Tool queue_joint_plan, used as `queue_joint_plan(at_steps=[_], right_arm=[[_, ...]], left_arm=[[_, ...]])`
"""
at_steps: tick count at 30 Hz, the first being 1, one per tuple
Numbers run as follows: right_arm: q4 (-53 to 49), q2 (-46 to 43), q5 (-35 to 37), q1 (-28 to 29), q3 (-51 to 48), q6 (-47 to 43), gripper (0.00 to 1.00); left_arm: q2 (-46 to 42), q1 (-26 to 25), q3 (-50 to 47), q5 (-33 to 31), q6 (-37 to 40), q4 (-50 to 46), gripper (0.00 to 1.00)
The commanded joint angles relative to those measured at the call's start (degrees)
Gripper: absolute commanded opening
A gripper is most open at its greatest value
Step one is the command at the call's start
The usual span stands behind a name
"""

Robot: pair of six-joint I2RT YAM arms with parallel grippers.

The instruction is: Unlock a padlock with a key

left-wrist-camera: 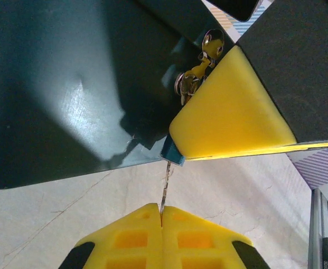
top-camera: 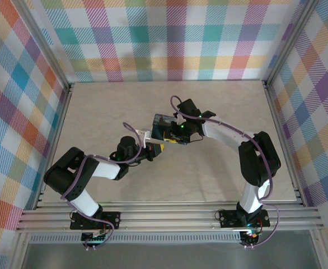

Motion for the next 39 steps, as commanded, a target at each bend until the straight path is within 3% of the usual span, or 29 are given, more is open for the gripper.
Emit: queue_joint_plan(at_steps=[1, 24, 31, 39], right_arm=[[1.3, -1.9, -1.7, 0.2, -0.7, 0.0, 0.00], [1.8, -1.4, -2.6, 0.2, -1.7, 1.4, 0.00], [0.2, -0.9, -3.3, 0.2, -0.6, 1.4, 0.00], [-1.8, -1.6, -1.9, 0.2, -1.1, 0.9, 0.00]], left_arm=[[0.6, -0.4, 0.9, -0.8, -0.4, 4.4, 0.00], [3.1, -0.9, 2.1, -1.3, -3.5, 9.7, 0.00], [3.0, -4.4, 2.9, -5.7, 0.4, 7.1, 0.00], [1.8, -4.7, 1.5, -8.4, 1.7, 8.3, 0.00]])
